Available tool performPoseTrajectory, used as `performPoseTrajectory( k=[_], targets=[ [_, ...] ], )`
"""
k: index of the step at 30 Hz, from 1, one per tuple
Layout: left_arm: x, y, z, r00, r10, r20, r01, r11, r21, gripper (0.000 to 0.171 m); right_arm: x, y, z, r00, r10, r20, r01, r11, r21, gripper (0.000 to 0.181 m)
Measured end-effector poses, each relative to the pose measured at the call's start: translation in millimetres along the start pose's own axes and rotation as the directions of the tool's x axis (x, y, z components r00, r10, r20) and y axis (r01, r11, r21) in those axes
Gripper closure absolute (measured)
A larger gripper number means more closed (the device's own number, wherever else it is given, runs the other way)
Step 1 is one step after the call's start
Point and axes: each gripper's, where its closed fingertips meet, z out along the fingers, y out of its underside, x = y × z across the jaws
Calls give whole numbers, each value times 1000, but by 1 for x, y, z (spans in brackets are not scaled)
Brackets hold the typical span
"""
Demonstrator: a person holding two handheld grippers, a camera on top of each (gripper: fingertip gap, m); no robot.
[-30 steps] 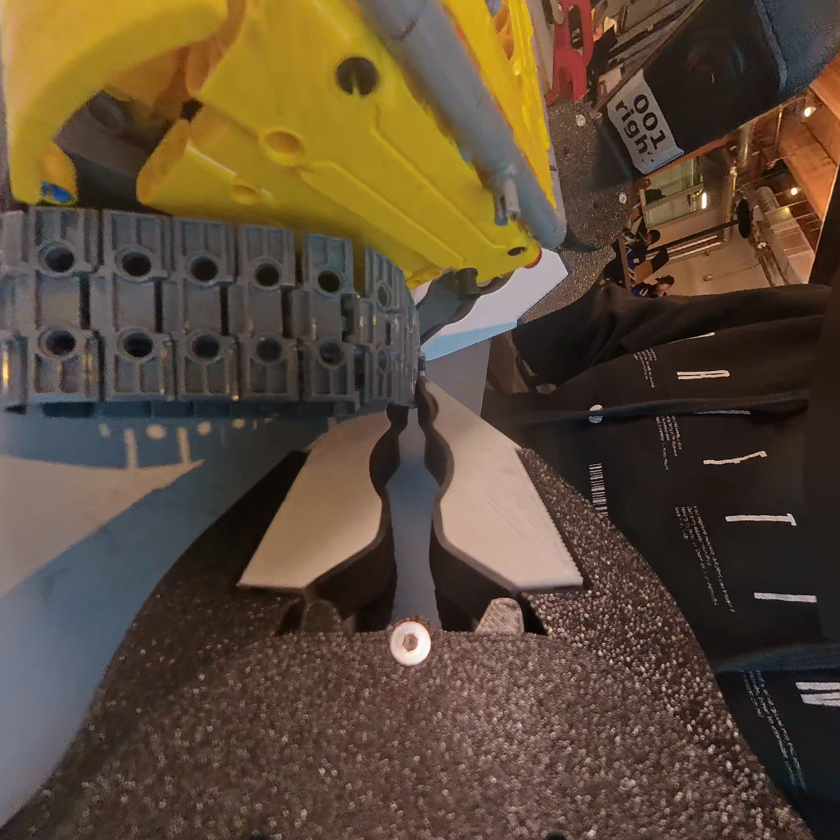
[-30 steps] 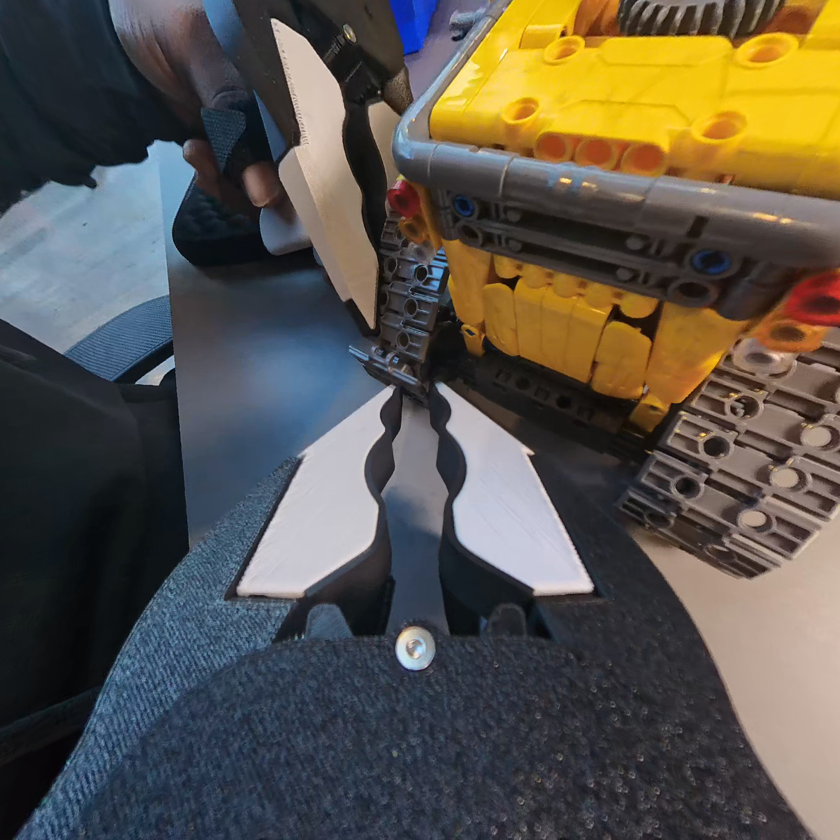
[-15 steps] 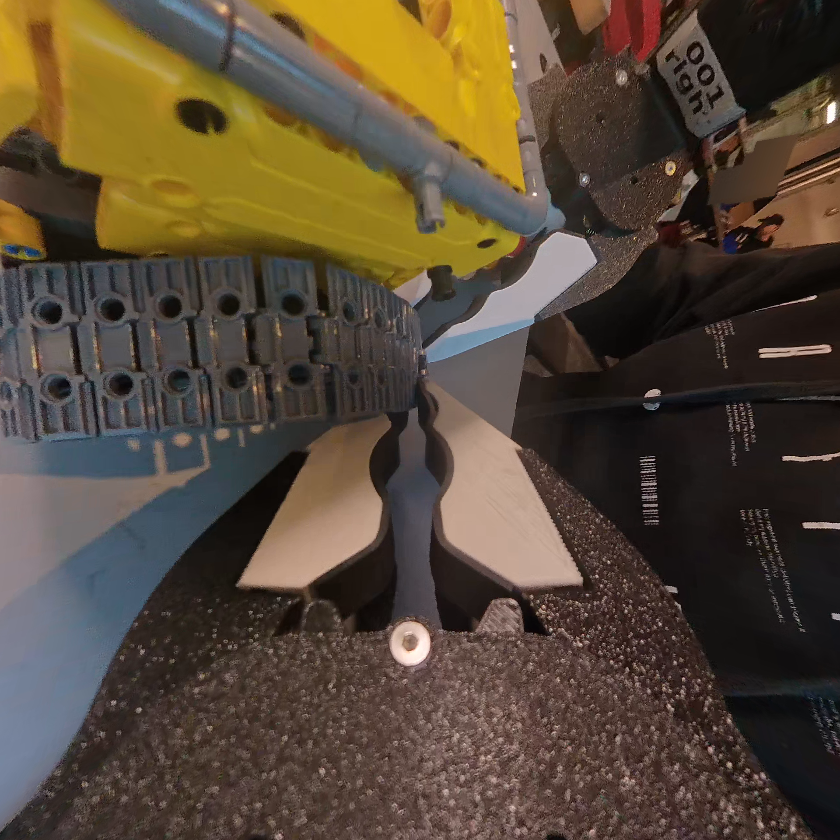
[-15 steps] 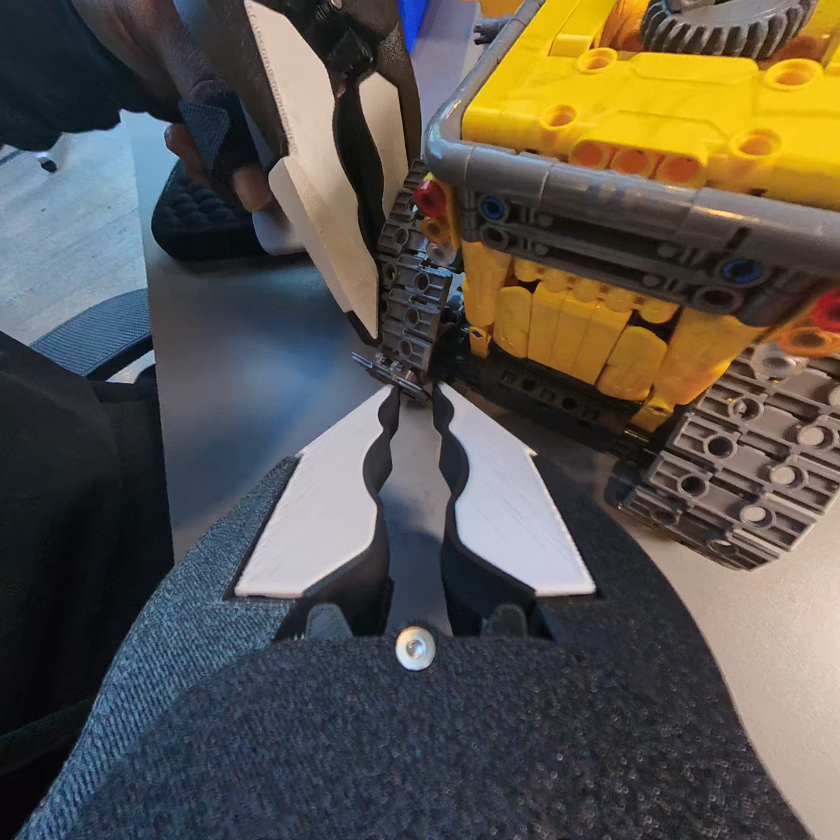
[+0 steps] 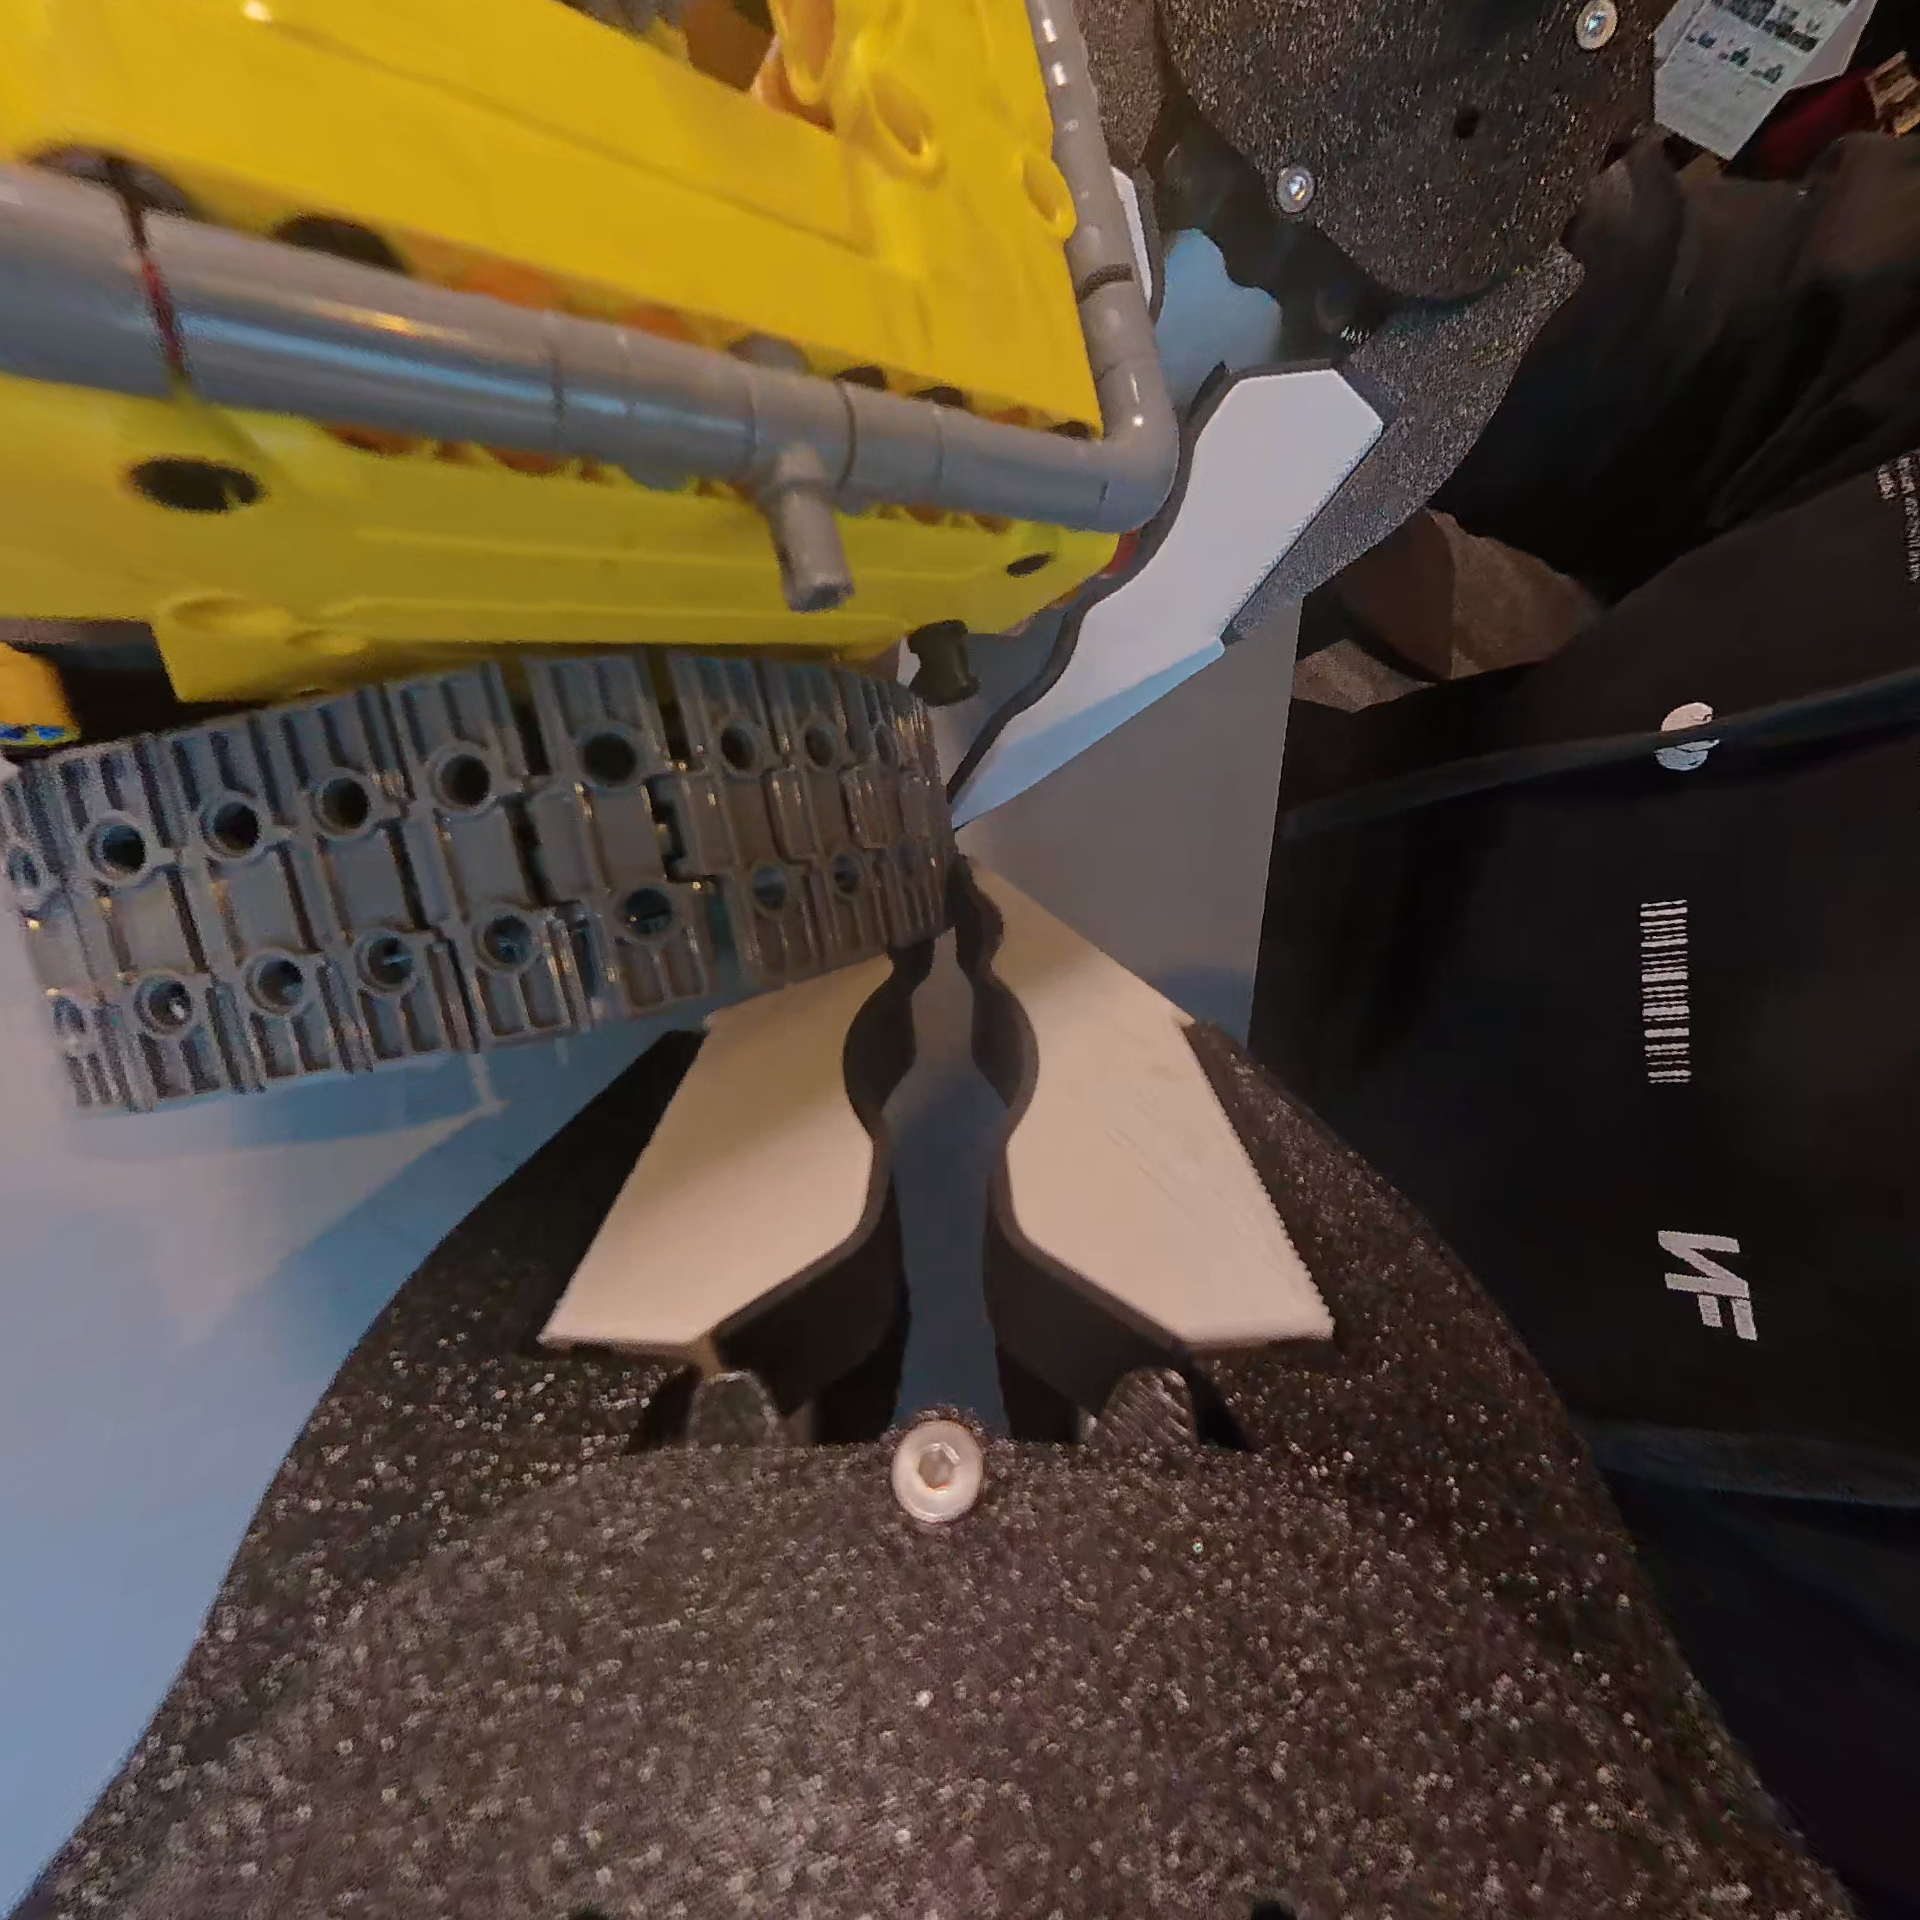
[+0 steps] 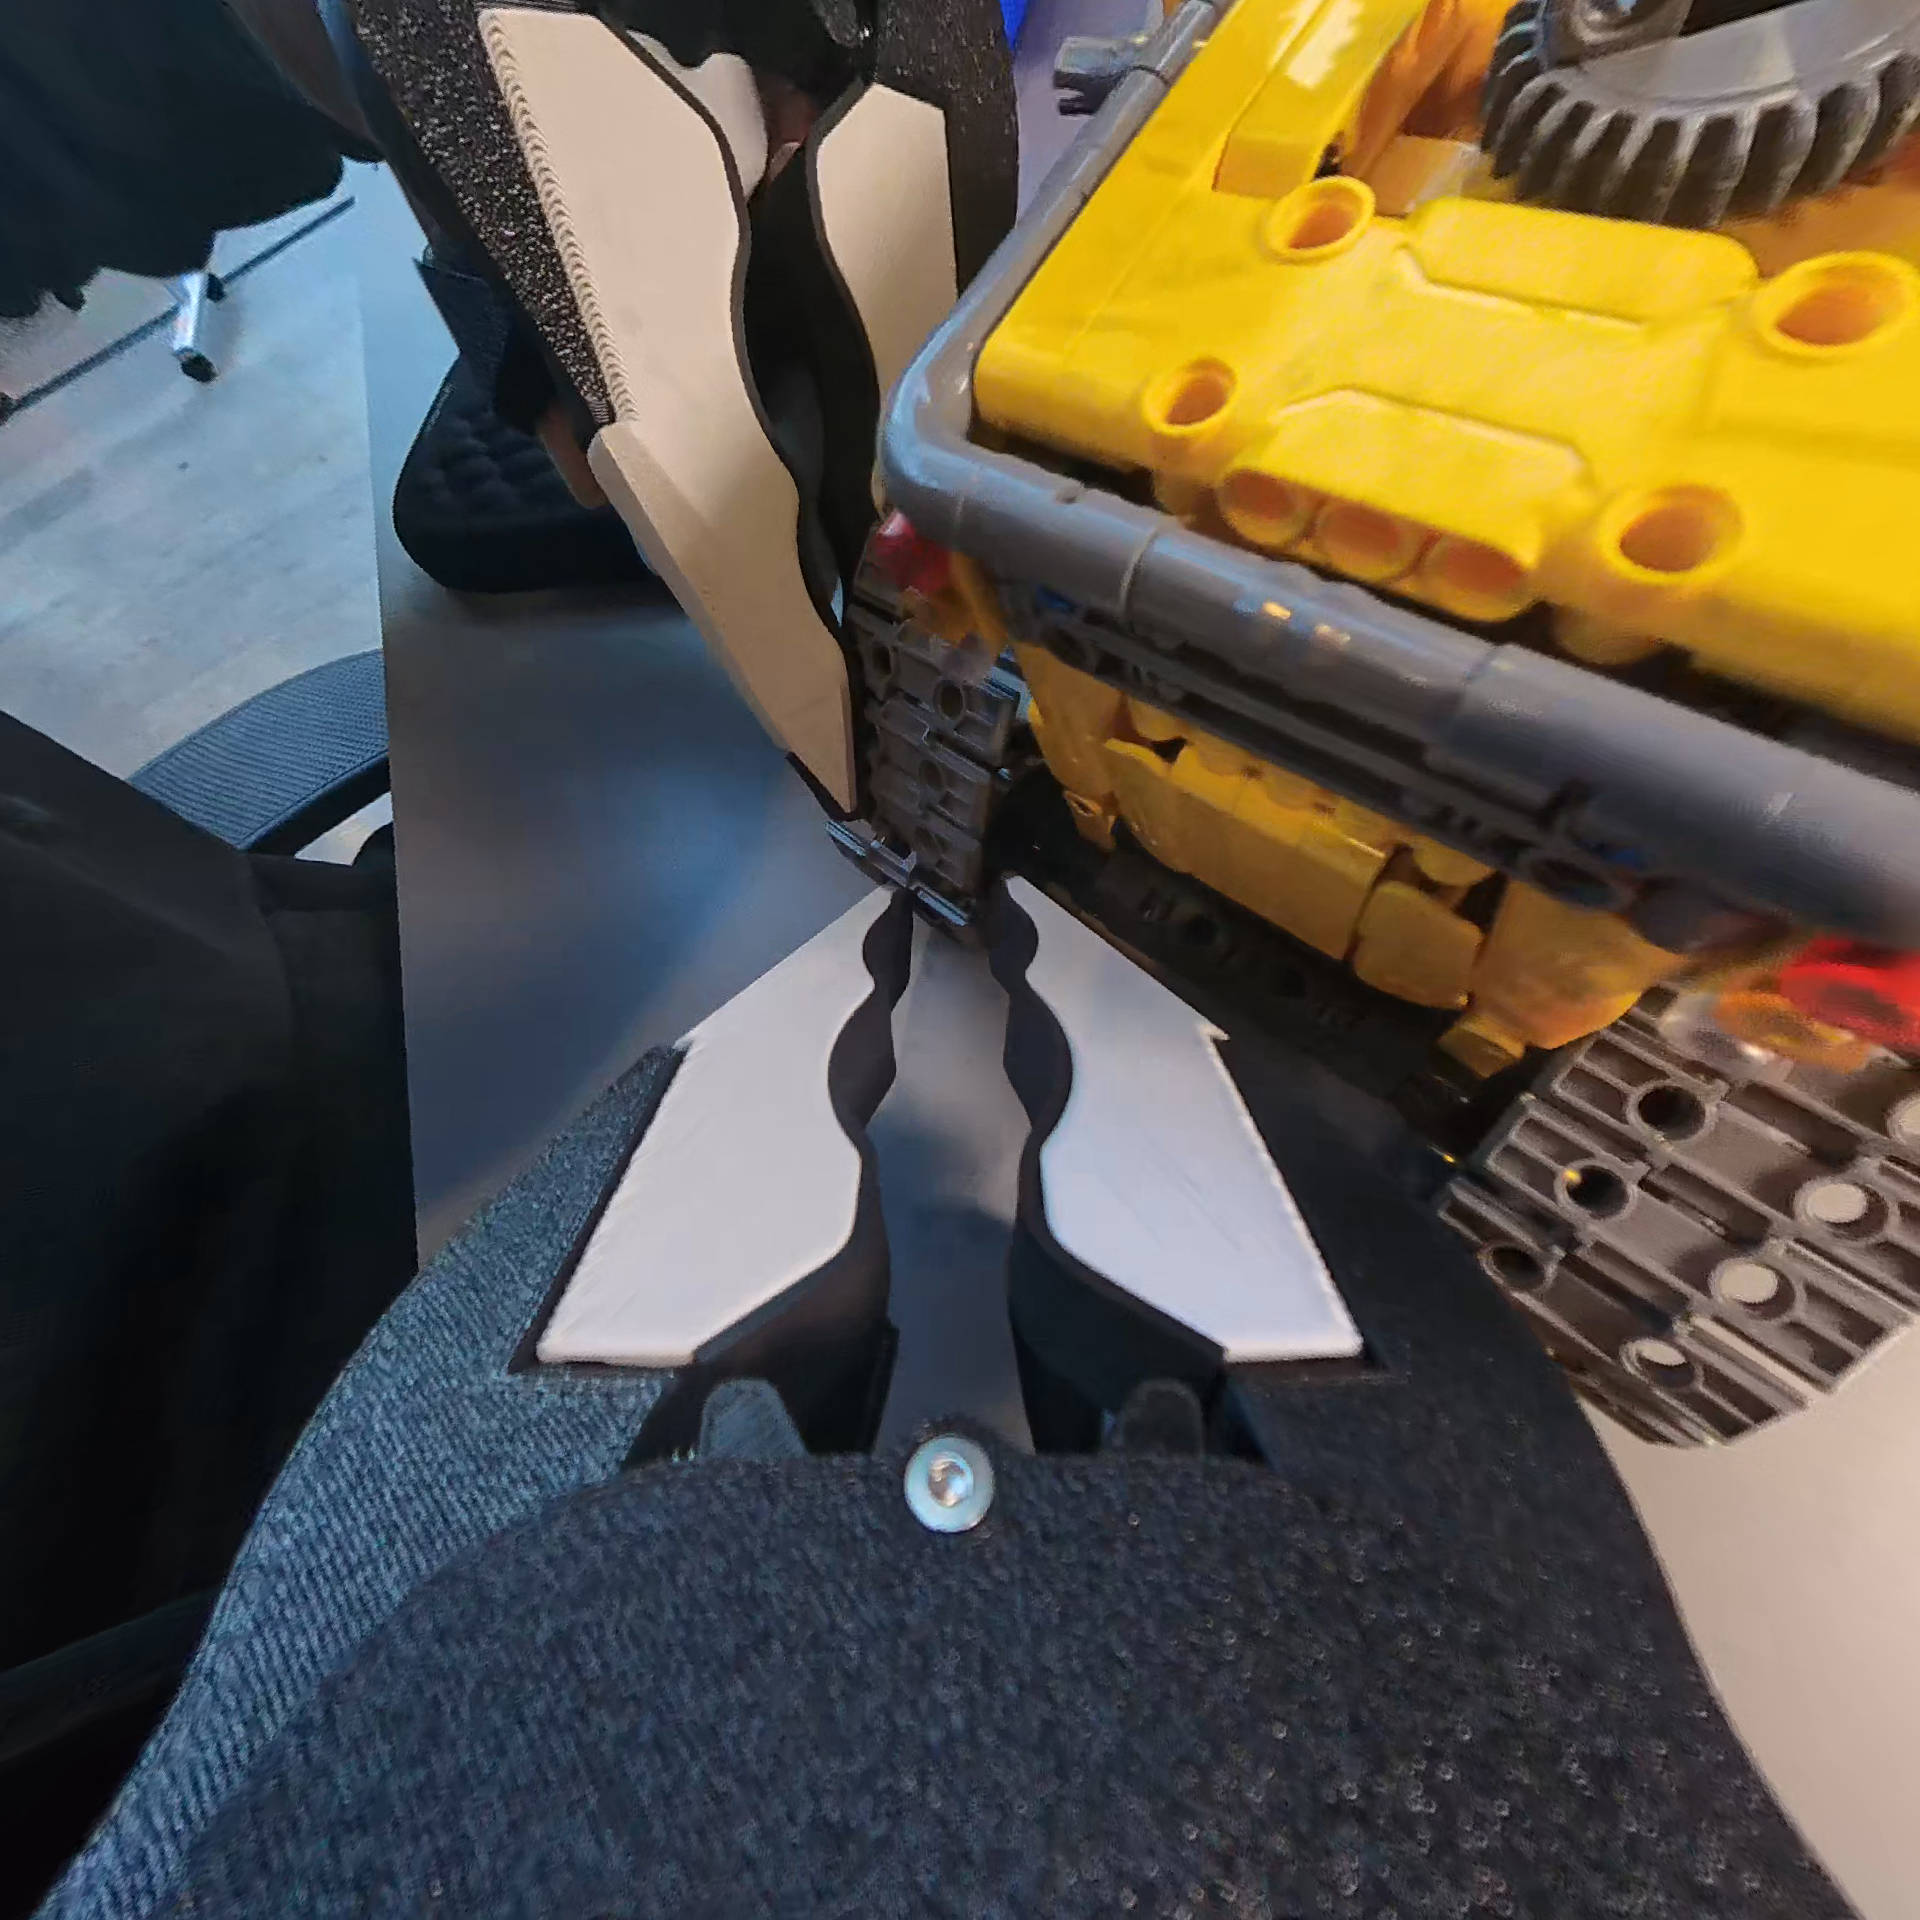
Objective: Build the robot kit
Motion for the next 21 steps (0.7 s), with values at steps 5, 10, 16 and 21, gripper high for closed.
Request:
performPoseTrajectory(
  k=[5,10,16,21],
  targets=[
    [-1,1,-2,999,37,4,-37,999,-21,169,-1,-2,2,1000,3,19,-2,1000,-8,170],
    [-1,2,-3,998,68,-3,-68,997,-40,169,-2,-3,4,998,31,58,-29,999,-39,170],
    [0,3,-2,988,154,15,-152,985,-83,169,-3,-3,5,992,81,98,-75,995,-63,171],
    [1,5,-1,977,213,23,-209,972,-103,169,-5,-1,5,990,87,113,-78,993,-85,171]
  ],
)
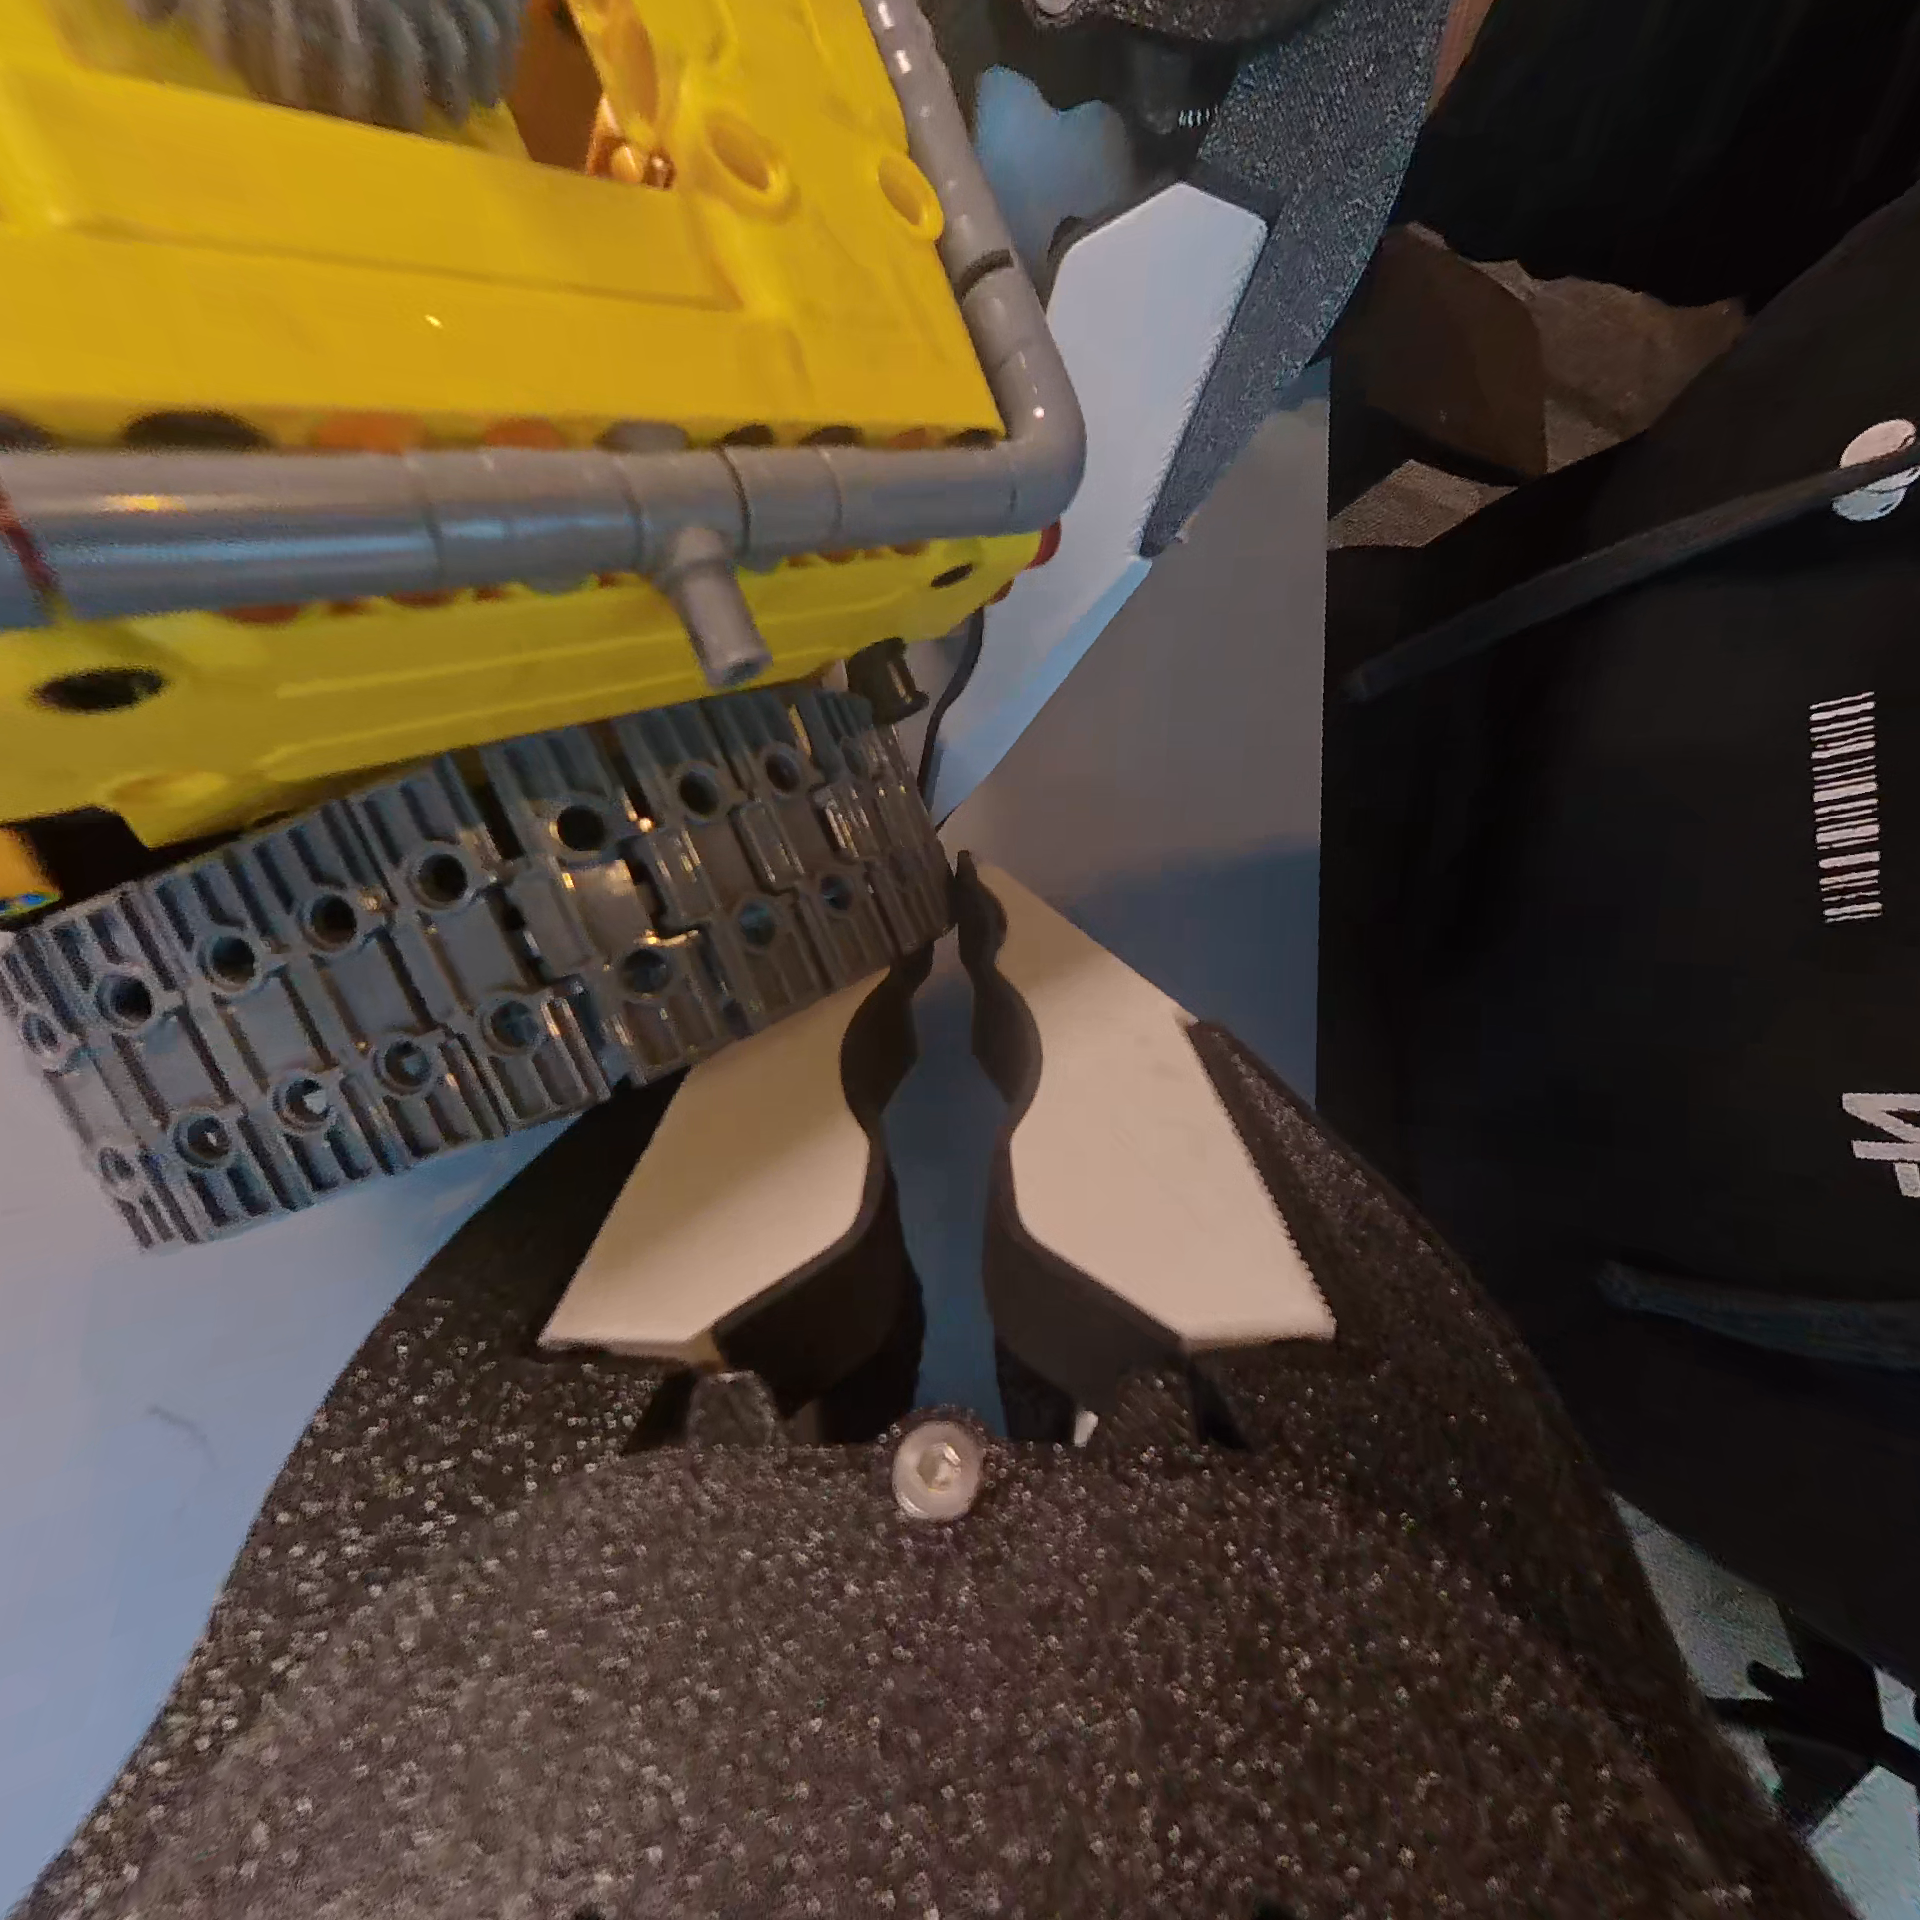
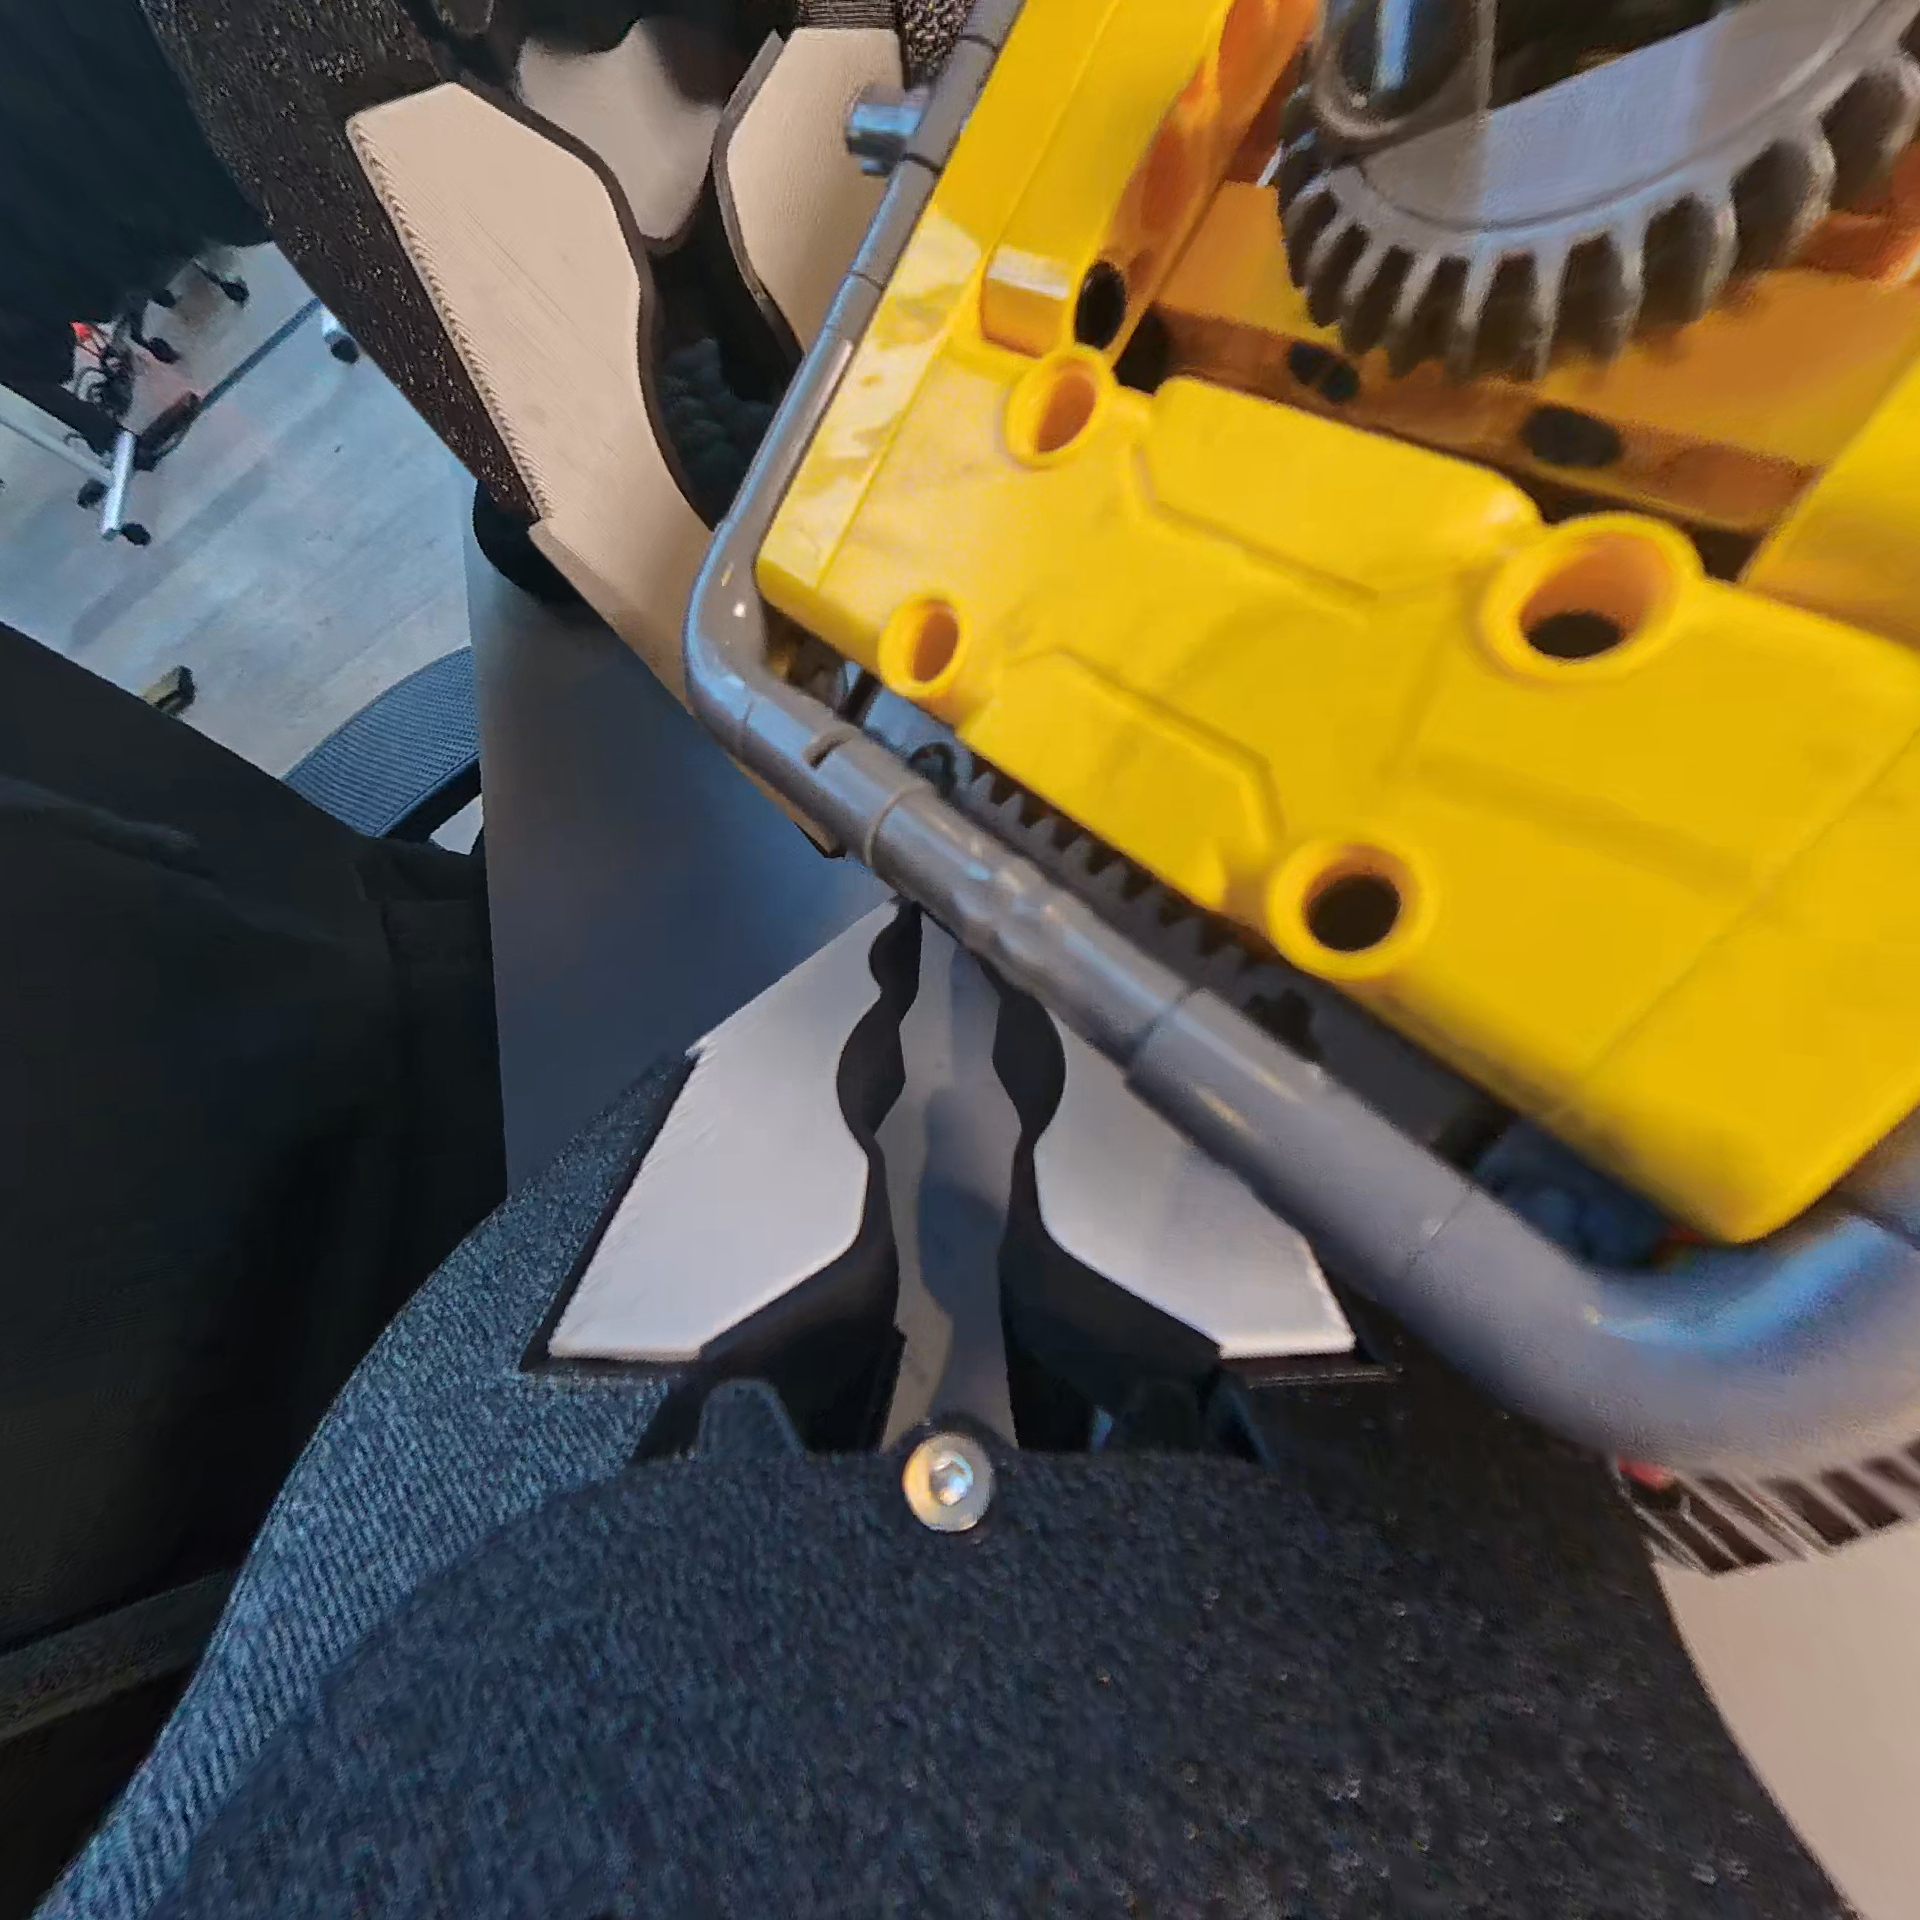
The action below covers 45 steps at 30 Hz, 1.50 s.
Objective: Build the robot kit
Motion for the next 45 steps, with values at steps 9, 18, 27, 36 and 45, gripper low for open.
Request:
performPoseTrajectory(
  k=[9,18,27,36,45],
  targets=[
    [-6,0,0,986,109,124,-111,994,14,167,3,0,0,996,-78,-34,78,997,-7,167],
    [-18,12,7,907,257,333,-234,966,-108,157,4,-8,1,998,-70,-4,70,998,-8,170],
    [-19,12,5,920,216,326,-202,976,-76,164,3,-9,3,997,-65,31,66,998,-16,170],
    [-17,15,6,910,275,310,-238,959,-152,170,2,-8,5,992,-107,67,111,992,-57,171],
    [-11,15,5,968,148,204,-156,988,21,170,-5,-9,4,985,-133,113,132,991,11,170]
  ],
)
